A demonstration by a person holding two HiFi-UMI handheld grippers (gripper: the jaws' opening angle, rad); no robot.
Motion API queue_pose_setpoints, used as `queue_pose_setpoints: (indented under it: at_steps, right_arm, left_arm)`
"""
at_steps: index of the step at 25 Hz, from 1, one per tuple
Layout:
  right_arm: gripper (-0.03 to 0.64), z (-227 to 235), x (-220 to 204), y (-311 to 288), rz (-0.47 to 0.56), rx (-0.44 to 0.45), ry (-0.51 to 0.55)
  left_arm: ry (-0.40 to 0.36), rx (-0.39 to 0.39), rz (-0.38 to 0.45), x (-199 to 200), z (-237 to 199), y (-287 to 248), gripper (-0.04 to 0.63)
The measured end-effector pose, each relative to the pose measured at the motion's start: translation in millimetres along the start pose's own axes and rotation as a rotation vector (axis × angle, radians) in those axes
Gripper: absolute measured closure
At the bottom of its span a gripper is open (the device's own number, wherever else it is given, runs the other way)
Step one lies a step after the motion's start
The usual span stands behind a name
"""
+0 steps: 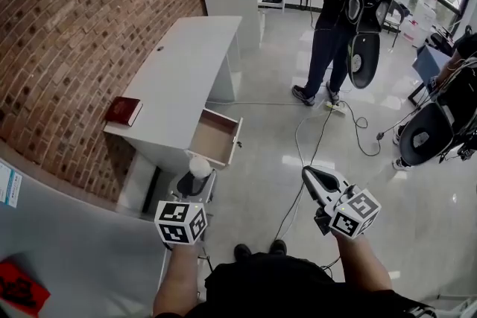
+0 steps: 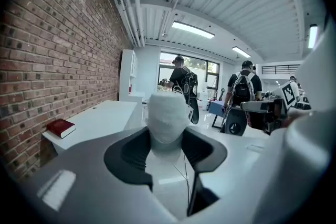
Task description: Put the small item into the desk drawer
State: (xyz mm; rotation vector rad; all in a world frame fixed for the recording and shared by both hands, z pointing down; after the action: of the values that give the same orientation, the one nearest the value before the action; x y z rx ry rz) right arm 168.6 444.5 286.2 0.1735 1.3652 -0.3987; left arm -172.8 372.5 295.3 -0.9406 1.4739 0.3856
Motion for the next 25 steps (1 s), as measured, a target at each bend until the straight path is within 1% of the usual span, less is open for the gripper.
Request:
queue_pose_setpoints:
  at_steps: [2, 5, 7, 13, 18, 21, 25]
  right_arm:
    - [0.607, 2, 1, 2, 0.002, 0.026, 0.004]
    - [0.606, -2, 5, 5, 0.010, 0.095, 0.028]
    - [0.606, -1, 5, 8, 0.015, 0.118, 0.027]
    - [0.606, 13, -1, 26, 0.018, 0.151, -0.027]
    - [0.606, 22, -8, 36, 0.004, 0.168, -0.050]
    - [0.606, 26, -11, 38, -0.012, 0.171, -0.058]
    - [0.606, 37, -17, 24, -0.045, 0.157, -0.072]
  left_arm:
    - [-0.003, 0.002, -0.002, 1, 3, -2, 0.407]
    - [-0.005, 0.005, -0.004, 4, 8, -5, 0.407]
    - [-0.005, 0.008, -0.003, 4, 12, -6, 0.407]
    - [-0.019, 0.019, -0.007, 0, 38, -11, 0.407]
    - [-0.034, 0.009, -0.017, -5, 56, -16, 0.407]
    - [-0.029, 0.007, -0.017, -5, 56, -21, 0.407]
    - [0.010, 0.014, -0.025, -12, 40, -32, 0.407]
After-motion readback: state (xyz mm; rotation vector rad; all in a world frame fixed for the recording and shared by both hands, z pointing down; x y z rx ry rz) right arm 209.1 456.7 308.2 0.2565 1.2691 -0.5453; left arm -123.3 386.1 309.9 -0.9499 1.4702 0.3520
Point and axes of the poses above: the fingertips, and each gripper's own axes: y backward along the fingers, z to its right, x out of its top, the point moved 10 cm from there along y, backward along the fingers, and after that the axes turned 14 degrees about -x, right-handed, at the moved point
